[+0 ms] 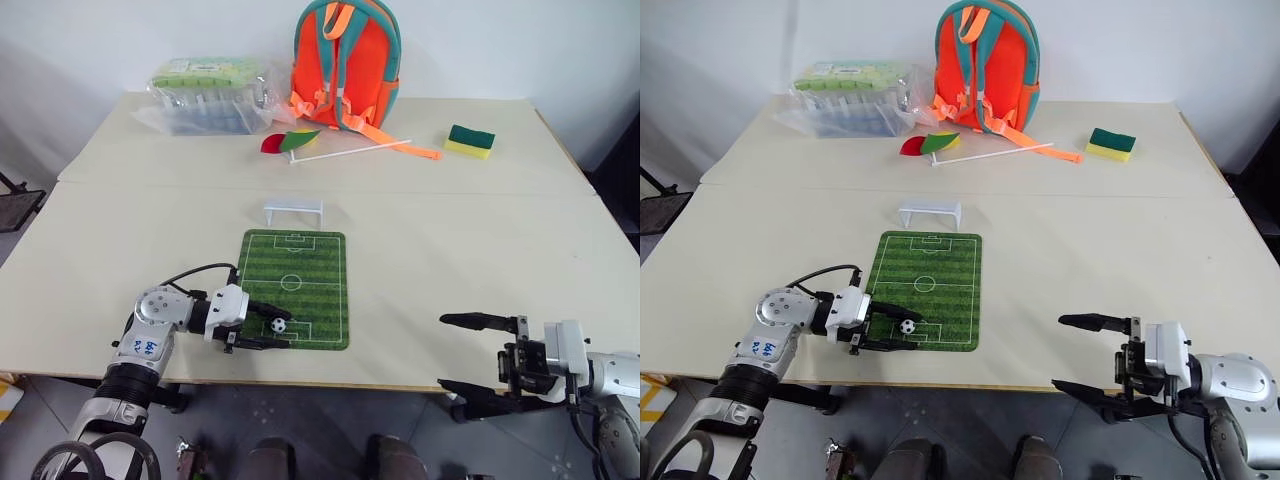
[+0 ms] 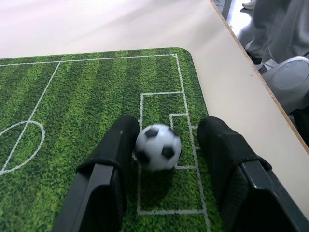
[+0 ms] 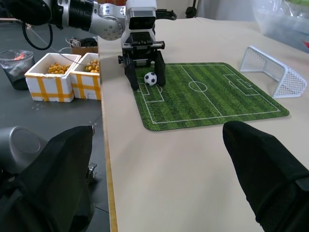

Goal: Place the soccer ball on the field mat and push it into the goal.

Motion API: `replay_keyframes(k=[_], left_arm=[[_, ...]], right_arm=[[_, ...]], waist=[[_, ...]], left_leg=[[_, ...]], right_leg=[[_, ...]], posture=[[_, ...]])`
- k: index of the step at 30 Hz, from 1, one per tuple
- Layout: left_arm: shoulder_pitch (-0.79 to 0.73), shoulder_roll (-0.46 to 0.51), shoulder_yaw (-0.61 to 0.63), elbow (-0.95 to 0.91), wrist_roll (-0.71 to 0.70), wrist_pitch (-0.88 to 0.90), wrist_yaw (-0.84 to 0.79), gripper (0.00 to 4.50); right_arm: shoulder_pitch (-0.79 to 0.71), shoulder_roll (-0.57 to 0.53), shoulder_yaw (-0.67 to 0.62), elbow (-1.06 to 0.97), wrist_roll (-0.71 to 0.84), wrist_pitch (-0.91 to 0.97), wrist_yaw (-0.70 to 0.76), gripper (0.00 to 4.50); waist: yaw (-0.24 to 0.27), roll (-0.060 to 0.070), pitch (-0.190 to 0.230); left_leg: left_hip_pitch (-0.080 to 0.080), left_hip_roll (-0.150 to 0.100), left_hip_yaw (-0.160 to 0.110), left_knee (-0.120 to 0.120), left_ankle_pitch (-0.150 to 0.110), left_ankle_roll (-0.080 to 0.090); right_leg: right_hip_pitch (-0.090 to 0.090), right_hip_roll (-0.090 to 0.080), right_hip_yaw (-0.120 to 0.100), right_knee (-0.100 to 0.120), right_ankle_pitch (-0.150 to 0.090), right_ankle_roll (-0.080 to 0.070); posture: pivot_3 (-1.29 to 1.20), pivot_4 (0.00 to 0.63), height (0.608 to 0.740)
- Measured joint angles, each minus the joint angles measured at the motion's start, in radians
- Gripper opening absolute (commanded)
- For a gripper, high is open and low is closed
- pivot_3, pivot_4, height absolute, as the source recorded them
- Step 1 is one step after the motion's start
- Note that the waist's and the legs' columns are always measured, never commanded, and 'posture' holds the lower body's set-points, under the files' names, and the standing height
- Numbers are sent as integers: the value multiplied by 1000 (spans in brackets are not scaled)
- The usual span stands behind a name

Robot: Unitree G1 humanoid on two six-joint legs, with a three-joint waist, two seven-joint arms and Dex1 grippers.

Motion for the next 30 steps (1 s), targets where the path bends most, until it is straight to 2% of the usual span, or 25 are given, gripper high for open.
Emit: replay_keyframes(k=[10,19,23,27,30], left_arm=[[21,12,39,-61,-43,5,6,2424],[181,118,142,-286,-133,137,42,2424],[381,161,221,-388,-185,192,56,1125],[480,158,234,-406,-190,197,70,26],[510,139,233,-461,-195,211,96,26]], right_arm=[[-9,15,36,-14,0,40,-13,4500],[-6,25,39,9,-2,40,3,4500],[-19,32,37,33,-3,14,16,4500],[-37,35,36,80,-14,-22,33,4500],[-43,36,36,115,-20,-48,43,4500]], waist=[[-1,0,0],[-3,0,0],[-6,1,0],[3,1,0],[2,1,0]], left_leg=[[0,0,0,0,-1,0],[0,3,0,0,-2,-1],[1,4,1,1,-4,-1],[0,3,1,3,-4,0],[0,3,1,3,-5,0]], right_leg=[[0,0,0,0,0,0],[0,2,1,0,0,0],[0,3,2,-1,0,0],[0,3,2,-1,0,0],[0,3,2,-1,0,0]], posture=[[0,150,740],[0,150,740],[0,150,740],[0,150,740],[0,150,740]])
